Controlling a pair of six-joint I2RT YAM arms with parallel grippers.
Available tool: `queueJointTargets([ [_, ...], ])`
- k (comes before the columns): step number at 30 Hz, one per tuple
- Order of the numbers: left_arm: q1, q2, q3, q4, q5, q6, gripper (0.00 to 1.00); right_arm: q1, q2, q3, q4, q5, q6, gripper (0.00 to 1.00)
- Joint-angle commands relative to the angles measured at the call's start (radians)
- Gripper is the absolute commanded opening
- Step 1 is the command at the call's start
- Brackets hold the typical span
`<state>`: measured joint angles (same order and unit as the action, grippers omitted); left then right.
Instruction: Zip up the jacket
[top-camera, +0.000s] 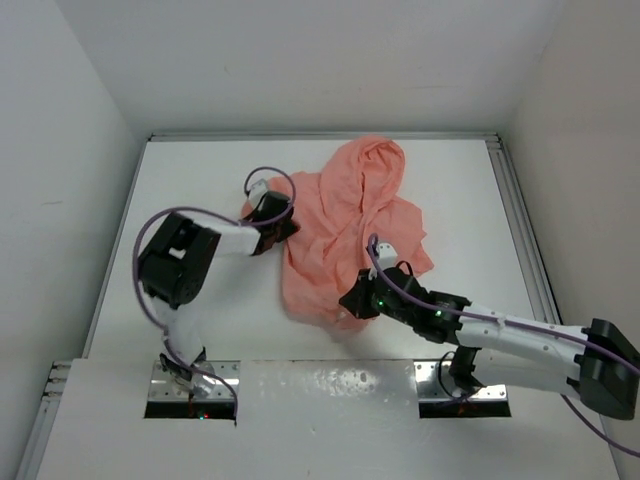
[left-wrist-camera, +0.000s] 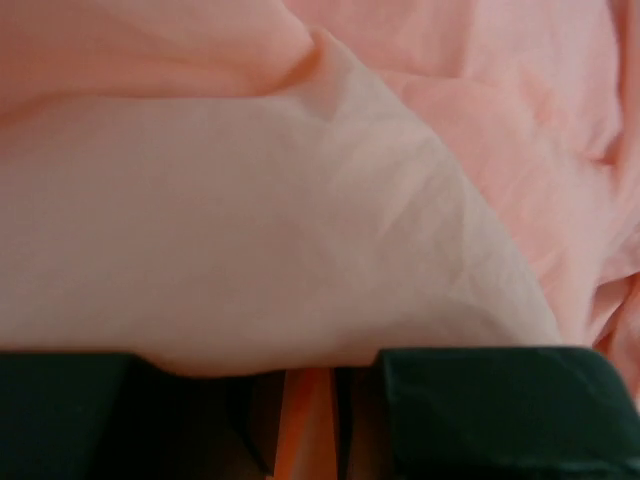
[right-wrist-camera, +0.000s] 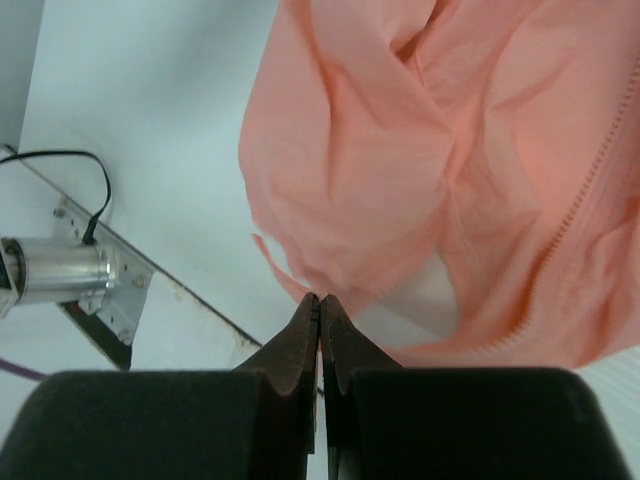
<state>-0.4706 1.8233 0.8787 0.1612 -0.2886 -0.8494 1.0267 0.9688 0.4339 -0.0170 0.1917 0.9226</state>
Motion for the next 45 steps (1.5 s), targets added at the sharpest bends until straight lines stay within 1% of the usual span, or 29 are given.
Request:
queueJointTargets([
  [1,0.0,0.186,0.257,0.02,0.118,0.104,0.19,-0.008,0.05,0.06,0.121,0.061,-0.018,0.0],
  [2,-0.002,0.28,0.328,-0.027,0.121,0.136,0.19,-0.01,0.08,0.071,0.135,0.075,-0.01,0.0],
  [3,-0.003,0.324,0.486,-0.063,0.13,0.153,0.19,-0.01,0.096,0.074,0.152,0.086,-0.007,0.0],
  [4,-0.01,0.361,0.562,-0.104,0.158,0.167,0.2,-0.011,0.113,0.081,0.164,0.112,-0.001,0.0],
  [5,-0.017,0.382,0.61,-0.142,0.161,0.179,0.21,-0.013,0.128,0.091,0.164,0.132,0.001,0.0],
  [6,-0.028,0.367,0.615,-0.155,0.152,0.203,0.25,-0.013,0.146,0.094,0.167,0.15,0.005,0.0],
  [7,-0.049,0.338,0.58,-0.141,0.151,0.211,0.29,-0.013,0.149,0.091,0.172,0.167,0.01,0.0],
  [8,-0.057,0.299,0.533,-0.093,0.152,0.216,0.33,-0.014,0.15,0.083,0.187,0.204,0.012,0.0],
  [9,-0.062,0.2,0.408,-0.062,0.154,0.213,0.4,-0.014,0.146,0.066,0.196,0.215,0.018,0.0],
  [11,-0.062,0.08,0.256,0.018,0.141,0.194,0.47,-0.014,0.134,0.048,0.216,0.244,0.028,0.0],
  [12,-0.06,-0.043,0.115,0.033,0.125,0.175,0.53,-0.014,0.124,0.025,0.227,0.247,0.041,0.0],
  [13,-0.062,-0.103,0.044,0.047,0.123,0.164,0.55,-0.014,0.119,0.019,0.232,0.252,0.044,0.0],
  [14,-0.065,-0.227,-0.081,0.066,0.127,0.138,0.57,-0.016,0.116,0.006,0.232,0.265,0.054,0.0],
  [16,-0.104,-0.353,-0.194,0.063,0.115,0.116,0.57,-0.019,0.113,0.002,0.239,0.265,0.056,0.0],
  [17,-0.129,-0.468,-0.289,0.052,0.105,0.078,0.57,-0.023,0.116,0.008,0.238,0.264,0.056,0.0],
  [18,-0.19,-0.519,-0.328,0.043,0.098,0.052,0.58,-0.024,0.12,0.011,0.242,0.264,0.053,0.0],
  [19,-0.218,-0.56,-0.366,0.028,0.101,0.021,0.58,-0.027,0.129,0.014,0.244,0.264,0.05,0.0],
  [20,-0.25,-0.643,-0.448,0.038,0.103,-0.055,0.58,-0.028,0.133,0.022,0.244,0.267,0.045,0.0],
  [21,-0.294,-0.679,-0.489,0.052,0.118,-0.098,0.58,-0.03,0.136,0.025,0.249,0.265,0.044,0.0],
  [22,-0.316,-0.712,-0.533,0.114,0.123,-0.134,0.58,-0.031,0.139,0.028,0.247,0.267,0.042,0.0],
  [23,-0.332,-0.761,-0.611,0.164,0.135,-0.19,0.59,-0.031,0.139,0.031,0.25,0.268,0.042,0.0],
  [25,-0.371,-0.759,-0.638,0.257,0.216,-0.229,0.6,-0.033,0.139,0.038,0.249,0.267,0.042,0.0],
  [27,-0.394,-0.727,-0.61,0.276,0.233,-0.22,0.6,-0.036,0.137,0.043,0.239,0.265,0.044,0.0],
  [30,-0.424,-0.664,-0.577,0.325,0.229,-0.204,0.61,-0.037,0.131,0.051,0.238,0.252,0.044,0.0],
  [31,-0.424,-0.65,-0.573,0.377,0.236,-0.206,0.62,-0.037,0.127,0.051,0.238,0.244,0.045,0.0],
  [33,-0.424,-0.593,-0.563,0.421,0.25,-0.208,0.62,-0.037,0.122,0.052,0.23,0.235,0.048,0.0],
  [39,-0.425,-0.507,-0.52,0.503,0.25,-0.186,0.62,-0.036,0.091,0.045,0.223,0.218,0.058,0.0],
  [42,-0.425,-0.447,-0.492,0.527,0.252,-0.186,0.59,-0.037,0.077,0.042,0.221,0.21,0.068,0.0],
  [45,-0.428,-0.412,-0.5,0.575,0.241,-0.215,0.49,-0.037,0.065,0.039,0.219,0.209,0.07,0.0],
])
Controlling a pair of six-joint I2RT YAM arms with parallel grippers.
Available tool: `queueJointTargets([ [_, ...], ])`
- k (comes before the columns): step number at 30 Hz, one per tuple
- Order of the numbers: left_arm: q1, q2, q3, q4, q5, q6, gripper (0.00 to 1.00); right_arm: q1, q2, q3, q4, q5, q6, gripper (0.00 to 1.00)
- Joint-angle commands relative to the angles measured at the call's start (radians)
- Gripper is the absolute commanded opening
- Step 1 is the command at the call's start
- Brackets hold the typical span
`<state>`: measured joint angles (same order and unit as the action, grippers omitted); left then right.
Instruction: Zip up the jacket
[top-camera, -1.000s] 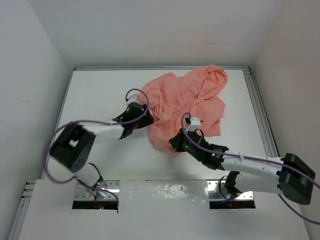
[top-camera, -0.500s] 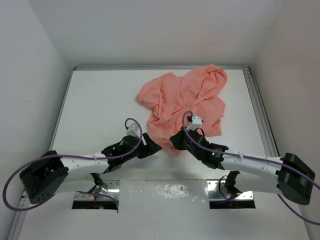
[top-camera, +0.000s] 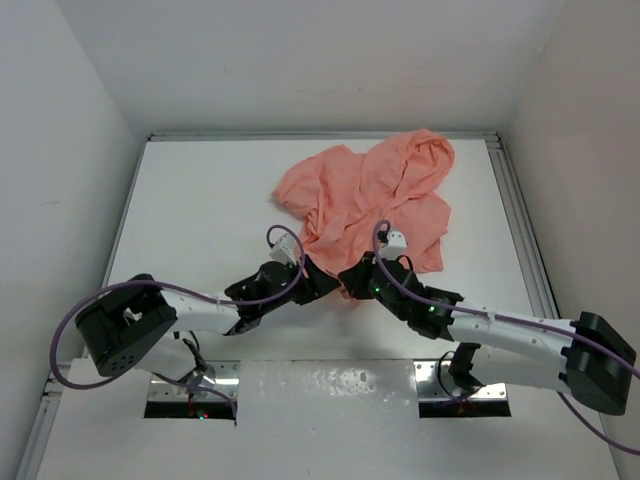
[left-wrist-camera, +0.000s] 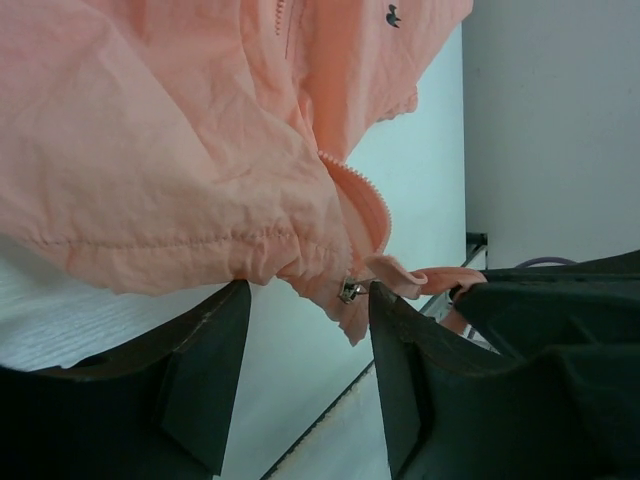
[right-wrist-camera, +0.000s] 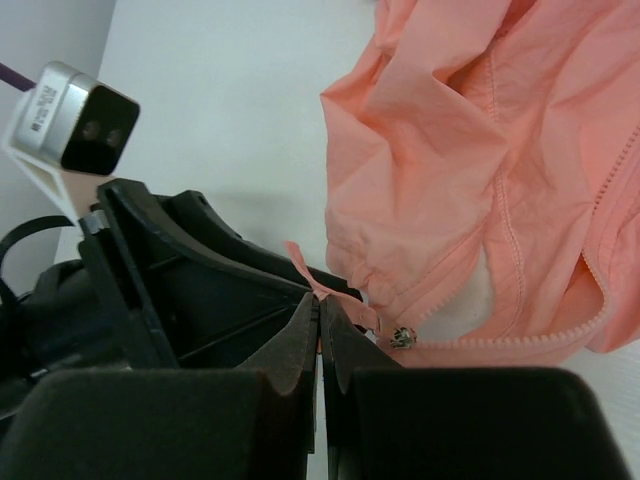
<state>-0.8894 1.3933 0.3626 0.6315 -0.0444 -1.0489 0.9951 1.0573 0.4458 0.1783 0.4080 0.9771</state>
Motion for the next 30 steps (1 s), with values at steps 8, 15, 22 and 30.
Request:
queueJointTargets([
  [8,-0.04,0.018,0.021,0.116,-0.104,-0.019,0.37,-0.009,-0.051,0.019,0.024,-0.021,0.021,0.0],
  [15,-0.065,0.067,0.064,0.076,-0.169,-0.019,0.32,-0.007,-0.059,0.016,0.032,-0.064,0.044,0.0],
  [22,-0.091,0.065,0.07,0.108,-0.218,-0.019,0.12,-0.007,-0.065,0.004,0.041,-0.067,0.057,0.0],
  [30,-0.106,-0.046,-0.013,0.04,-0.242,0.013,0.0,-0.026,-0.077,0.004,-0.005,0.084,-0.012,0.0],
])
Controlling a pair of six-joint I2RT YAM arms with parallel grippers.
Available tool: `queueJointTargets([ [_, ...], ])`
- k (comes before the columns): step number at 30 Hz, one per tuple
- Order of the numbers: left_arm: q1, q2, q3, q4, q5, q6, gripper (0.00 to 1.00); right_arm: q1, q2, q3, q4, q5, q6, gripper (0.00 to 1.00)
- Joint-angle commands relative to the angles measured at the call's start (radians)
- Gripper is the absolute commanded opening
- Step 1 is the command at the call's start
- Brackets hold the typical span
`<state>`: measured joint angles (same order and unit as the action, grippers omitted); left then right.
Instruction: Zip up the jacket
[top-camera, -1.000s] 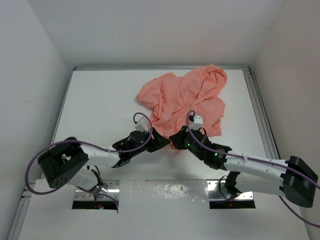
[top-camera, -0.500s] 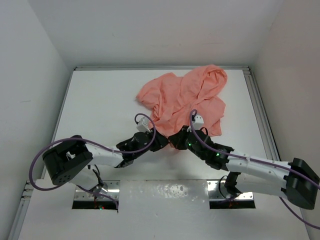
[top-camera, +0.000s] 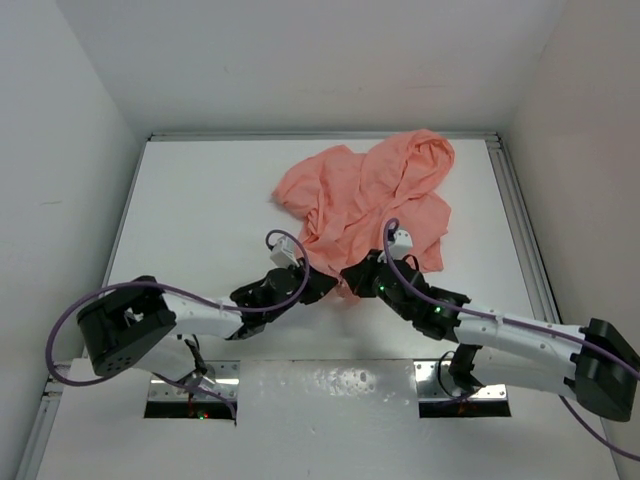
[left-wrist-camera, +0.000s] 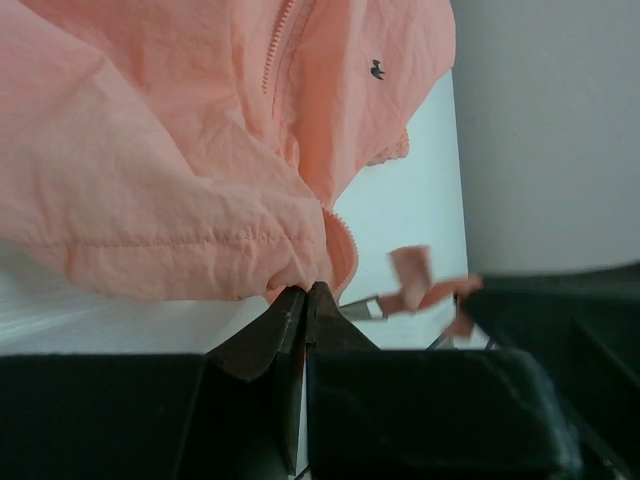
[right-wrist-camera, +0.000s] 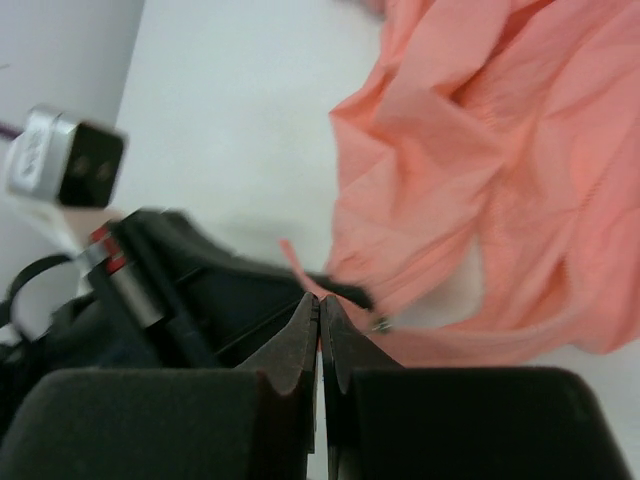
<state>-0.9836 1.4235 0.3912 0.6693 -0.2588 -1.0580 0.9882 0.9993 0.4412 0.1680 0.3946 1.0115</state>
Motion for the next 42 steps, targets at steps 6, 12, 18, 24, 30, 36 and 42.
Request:
queueJointTargets([
  [6,-0.013,-0.277,-0.152,-0.125,-0.023,0.029,0.0,-0.097,0.018,0.057,0.022,0.265,-0.172,0.0],
  [12,-0.013,-0.576,-0.201,-0.305,-0.056,0.061,0.0,-0.223,0.123,0.088,0.151,0.265,-0.241,0.0],
  [18,-0.013,-0.902,-0.149,-0.647,-0.138,0.122,0.0,-0.387,0.278,0.255,0.217,0.251,-0.344,0.0],
  [24,-0.012,-1.115,0.075,-1.042,-0.287,0.214,0.0,-0.608,0.5,0.531,0.203,0.128,-0.349,0.0],
  [30,-0.01,-1.219,0.196,-1.241,-0.388,0.211,0.0,-0.77,0.75,0.822,0.148,0.139,-0.341,0.0],
  [36,-0.01,-1.302,0.228,-1.344,-0.479,0.194,0.0,-0.833,0.84,0.896,0.151,0.165,-0.333,0.0],
  [42,-0.012,-1.304,0.23,-1.398,-0.505,0.176,0.0,-0.841,0.842,0.912,0.152,0.184,-0.407,0.0],
])
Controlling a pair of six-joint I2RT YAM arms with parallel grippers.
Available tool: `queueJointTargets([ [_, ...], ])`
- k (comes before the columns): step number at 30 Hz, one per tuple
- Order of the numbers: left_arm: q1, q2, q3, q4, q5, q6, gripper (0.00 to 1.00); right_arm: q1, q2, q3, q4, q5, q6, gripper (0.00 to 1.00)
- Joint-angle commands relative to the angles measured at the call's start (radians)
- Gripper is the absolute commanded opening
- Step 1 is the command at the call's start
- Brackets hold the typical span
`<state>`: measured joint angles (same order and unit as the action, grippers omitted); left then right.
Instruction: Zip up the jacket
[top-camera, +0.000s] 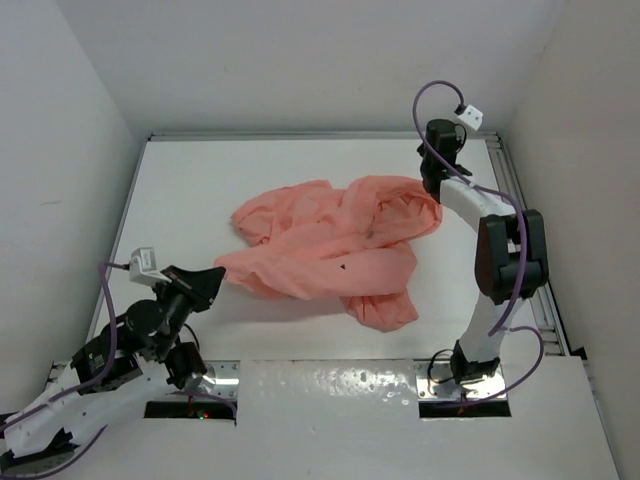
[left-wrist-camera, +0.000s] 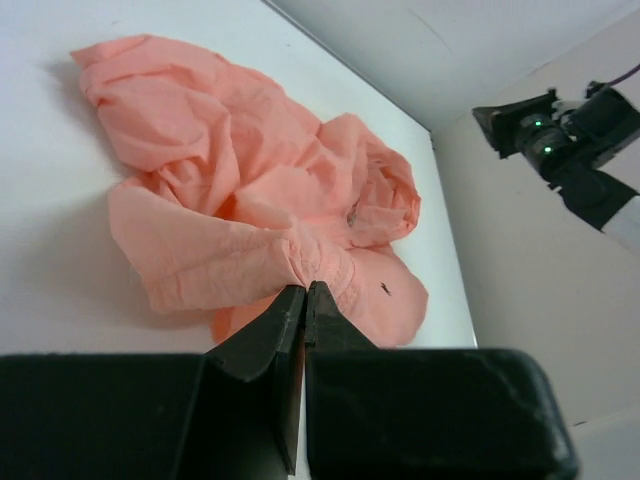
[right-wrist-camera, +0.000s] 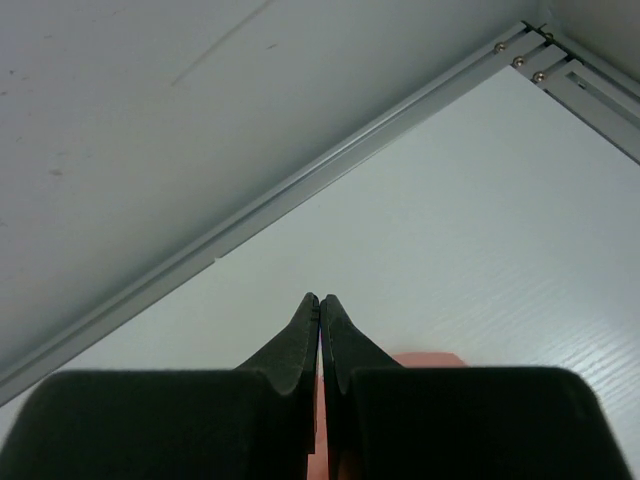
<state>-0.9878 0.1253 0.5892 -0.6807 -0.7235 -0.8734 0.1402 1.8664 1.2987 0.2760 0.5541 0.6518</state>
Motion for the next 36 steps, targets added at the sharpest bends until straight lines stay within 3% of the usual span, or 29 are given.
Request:
queueJointTargets([
  [1,-0.008,-0.01,0.02,-0.034,-0.037,-0.003,0.0,0.007,-0.051,0.018,0.051,0.009,-0.043,0.0],
  [3,-0.008,0.02,-0.006,0.012,-0.01,-0.01,0.0,0.013,-0.097,-0.053,0.129,-0.035,-0.011,0.0],
  [4,-0.008,0.043,-0.008,0.013,-0.007,-0.019,0.07,0.018,-0.151,-0.128,0.15,-0.083,0.006,0.0],
  [5,-0.008,0.097,-0.002,0.01,-0.008,-0.035,0.38,0.022,-0.174,-0.171,0.157,-0.162,0.04,0.0],
  [7,-0.008,0.151,0.018,-0.011,-0.02,-0.05,0.62,0.036,-0.217,-0.216,0.16,-0.222,0.058,0.0],
  [8,-0.008,0.198,0.033,-0.029,-0.036,-0.044,0.81,0.045,-0.269,-0.239,0.164,-0.236,0.057,0.0],
  [9,-0.008,0.221,0.085,-0.045,-0.057,-0.027,0.86,0.065,-0.292,-0.266,0.155,-0.252,0.06,0.0],
  [12,-0.008,0.289,0.239,-0.112,-0.157,0.019,0.91,0.085,-0.364,-0.253,0.034,-0.38,0.071,0.08],
  [14,-0.008,0.313,0.302,-0.088,-0.195,0.069,0.92,0.11,-0.426,-0.251,-0.045,-0.472,0.06,0.27],
  [15,-0.008,0.318,0.307,-0.059,-0.195,0.097,0.93,0.12,-0.45,-0.257,-0.075,-0.496,0.051,0.49],
  [16,-0.008,0.33,0.305,0.014,-0.171,0.158,1.0,0.149,-0.505,-0.257,-0.159,-0.516,0.022,0.6],
  [17,-0.008,0.336,0.307,0.044,-0.162,0.175,1.0,0.163,-0.535,-0.257,-0.197,-0.519,0.005,0.68],
  [19,-0.008,0.355,0.313,0.099,-0.121,0.22,1.0,0.188,-0.607,-0.277,-0.265,-0.528,-0.024,0.99],
  [23,-0.008,0.395,0.348,0.254,-0.059,0.325,1.0,0.213,-0.852,-0.422,-0.366,-0.525,-0.035,0.99],
  [27,-0.008,0.39,0.356,0.388,0.024,0.402,1.0,0.211,-1.195,-0.556,-0.408,-0.499,-0.001,0.99],
  [31,-0.008,0.372,0.348,0.457,0.075,0.424,1.0,0.213,-1.402,-0.625,-0.51,-0.474,0.009,0.99],
  [36,-0.008,0.369,0.318,0.47,0.11,0.412,1.0,0.213,-1.492,-0.621,-0.606,-0.419,-0.006,0.99],
])
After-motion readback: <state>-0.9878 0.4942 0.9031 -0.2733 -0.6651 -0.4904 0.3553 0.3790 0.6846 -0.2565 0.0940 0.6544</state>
